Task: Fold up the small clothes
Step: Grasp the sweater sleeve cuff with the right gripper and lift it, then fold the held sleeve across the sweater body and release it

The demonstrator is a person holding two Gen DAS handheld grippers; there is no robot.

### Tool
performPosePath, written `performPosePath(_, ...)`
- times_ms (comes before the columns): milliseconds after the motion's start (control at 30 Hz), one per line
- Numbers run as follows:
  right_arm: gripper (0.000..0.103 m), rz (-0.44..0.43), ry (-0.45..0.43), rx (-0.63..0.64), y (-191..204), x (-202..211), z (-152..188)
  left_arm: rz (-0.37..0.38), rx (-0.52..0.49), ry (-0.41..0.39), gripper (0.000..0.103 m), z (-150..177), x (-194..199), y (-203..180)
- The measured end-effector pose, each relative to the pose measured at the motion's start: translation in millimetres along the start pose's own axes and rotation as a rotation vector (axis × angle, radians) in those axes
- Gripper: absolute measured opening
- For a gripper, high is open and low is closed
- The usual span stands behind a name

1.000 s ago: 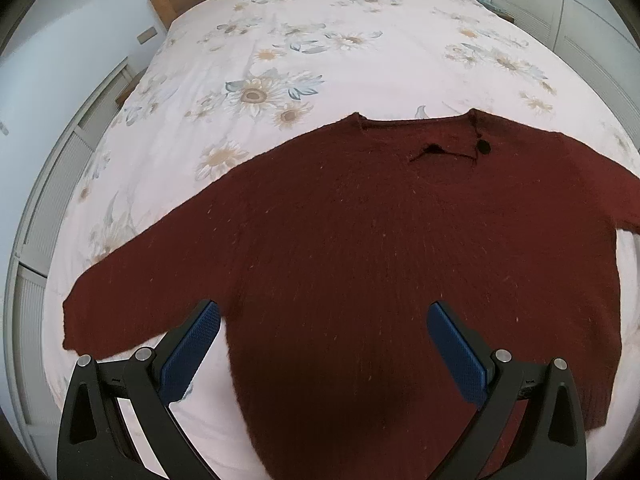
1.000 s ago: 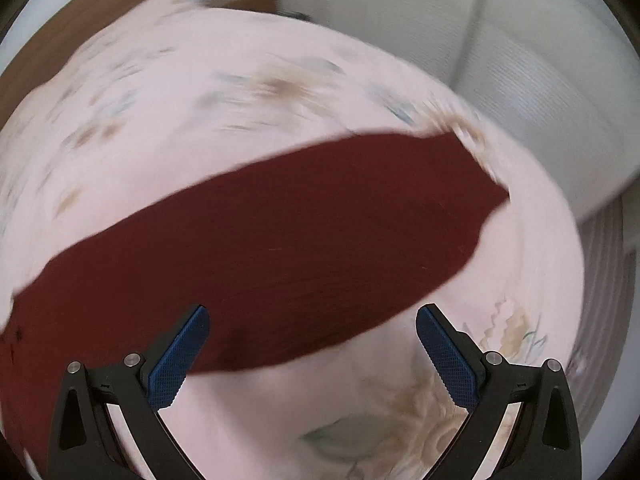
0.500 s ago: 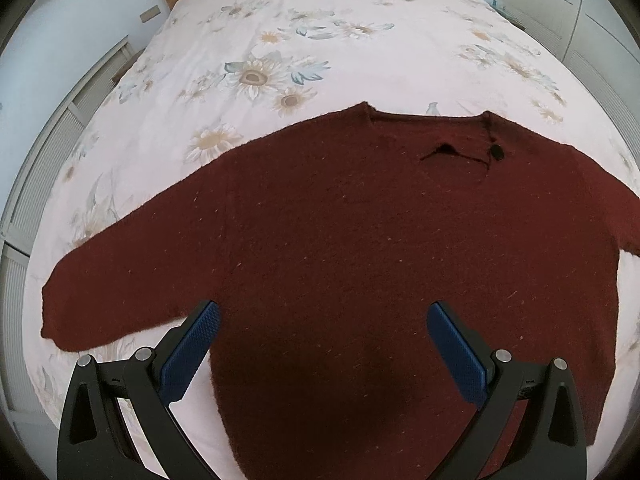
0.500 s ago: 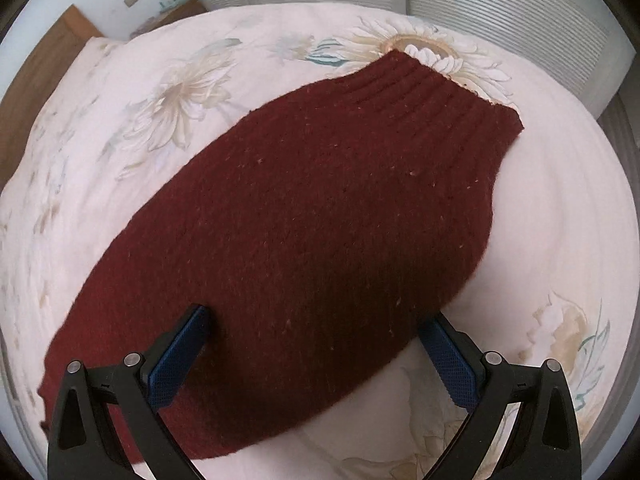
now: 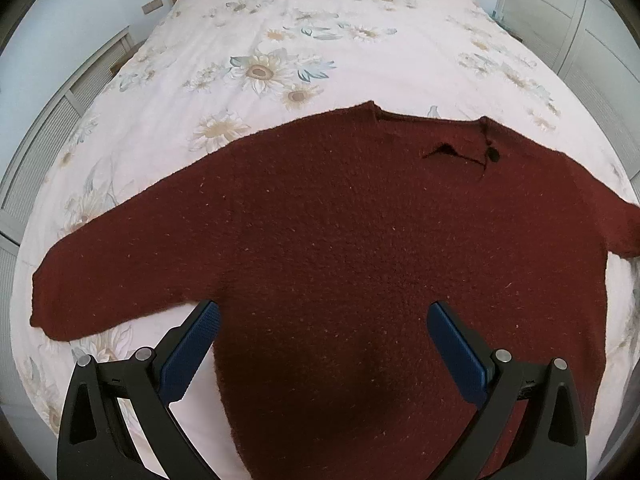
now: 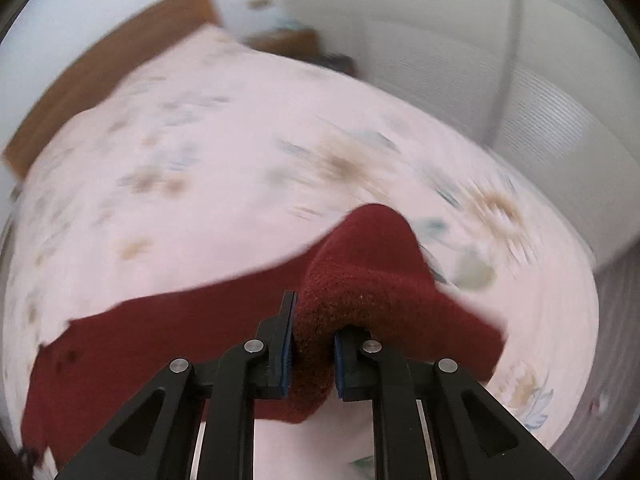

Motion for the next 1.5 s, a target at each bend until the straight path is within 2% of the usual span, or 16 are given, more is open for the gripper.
performPosePath(200, 0.015, -0.149, -0.103, 0.147, 117, 73, -17, 0.028, 0.003, -0.028, 0.102, 0, 12, 4)
performPosePath(333, 0.015, -0.239, -0.124, 0.241, 195, 110, -5, 0.023, 0.007, -0.04, 0.102, -1, 16, 11)
performPosePath(500, 0.015, -0.322, -0.085, 0.365, 291, 127, 31, 0.022, 0.006, -0.058, 0.102, -5, 19, 22)
performPosePath(667, 0.015, -0.334, 0.012, 0.473, 361, 110, 90, 0.037, 0.019, -0.06, 0.102, -5, 15, 33)
performPosePath(733, 0.015, -0.338, 0.07, 0.528, 377, 94, 117, 0.036, 0.022, -0.056, 0.102, -4, 14, 37)
performPosePath(933, 0.015, -0.304, 0.212, 0.6, 391, 44, 194, 0.028, 0.055, -0.035, 0.102, 2, 3, 54)
performPosePath(1100, 0.02, -0.288, 0.256, 0.627, 387, 27, 226, 0.019, 0.058, 0.0, 0.102, 12, -4, 61)
performPosePath(1167, 0.039, -0.251, 0.241, 0.663, 382, 24, 230, 0.02, 0.05, 0.006, 0.102, 15, -6, 61)
performPosePath(1200, 0.046, -0.23, 0.23, 0.686, 381, 25, 230, 0.021, 0.048, 0.007, 0.102, 16, -6, 61)
performPosePath(1267, 0.067, -0.189, 0.194, 0.726, 375, 27, 230, 0.023, 0.047, 0.011, 0.102, 17, -6, 61)
performPosePath(1333, 0.077, -0.187, 0.172, 0.735, 369, 33, 226, 0.025, 0.045, 0.018, 0.102, 16, -7, 59)
performPosePath(1500, 0.083, -0.197, 0.169, 0.721, 335, 40, 215, 0.007, 0.008, 0.026, 0.102, 12, -8, 52)
Point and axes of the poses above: each gripper's, at about its wrist camera, not at the fingertips, and x roughly against the way its jaws point, y to its left, z to its underside, the point moved 8 cm from there along -x, roughly the way its jaws point, and after that the axes turned 13 degrees about z, right-handed, at the moved point
